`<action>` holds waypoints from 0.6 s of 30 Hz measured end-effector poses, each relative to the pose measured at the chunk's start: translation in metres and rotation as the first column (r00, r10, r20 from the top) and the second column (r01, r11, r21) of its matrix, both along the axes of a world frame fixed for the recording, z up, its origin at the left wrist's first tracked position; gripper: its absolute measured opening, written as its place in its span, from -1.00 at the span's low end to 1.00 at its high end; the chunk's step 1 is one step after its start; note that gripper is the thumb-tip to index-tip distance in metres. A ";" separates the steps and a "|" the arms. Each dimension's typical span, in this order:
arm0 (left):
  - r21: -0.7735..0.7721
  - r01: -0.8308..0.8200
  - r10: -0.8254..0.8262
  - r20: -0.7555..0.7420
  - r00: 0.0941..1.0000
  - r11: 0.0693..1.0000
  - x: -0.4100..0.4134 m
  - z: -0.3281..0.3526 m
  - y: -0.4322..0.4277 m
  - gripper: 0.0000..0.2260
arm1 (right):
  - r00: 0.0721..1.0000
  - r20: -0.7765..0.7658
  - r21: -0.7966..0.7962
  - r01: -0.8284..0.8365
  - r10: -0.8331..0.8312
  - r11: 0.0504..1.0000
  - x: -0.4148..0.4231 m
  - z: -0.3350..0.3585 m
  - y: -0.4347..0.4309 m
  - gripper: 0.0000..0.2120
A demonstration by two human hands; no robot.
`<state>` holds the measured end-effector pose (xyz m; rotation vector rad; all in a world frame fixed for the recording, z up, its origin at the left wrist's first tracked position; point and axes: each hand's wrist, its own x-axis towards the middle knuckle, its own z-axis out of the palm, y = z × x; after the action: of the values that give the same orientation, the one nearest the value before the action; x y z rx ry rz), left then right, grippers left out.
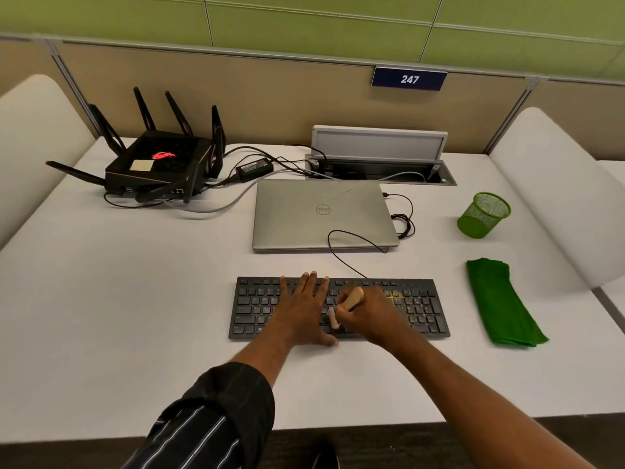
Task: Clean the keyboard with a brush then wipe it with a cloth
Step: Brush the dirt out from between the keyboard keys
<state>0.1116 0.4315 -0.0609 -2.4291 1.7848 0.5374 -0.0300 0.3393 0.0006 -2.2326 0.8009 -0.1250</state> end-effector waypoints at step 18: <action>0.018 -0.028 0.027 0.025 0.999 0.999 0.011 -0.001 0.014 0.15 | 0.993 -0.071 -0.013 -0.096 0.095 0.995 -0.003 -0.010 0.009 -0.79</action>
<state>0.1226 0.4459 -0.0618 -2.4409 1.7318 0.5215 -0.0325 0.3478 -0.0099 -2.2970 0.7306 -0.0073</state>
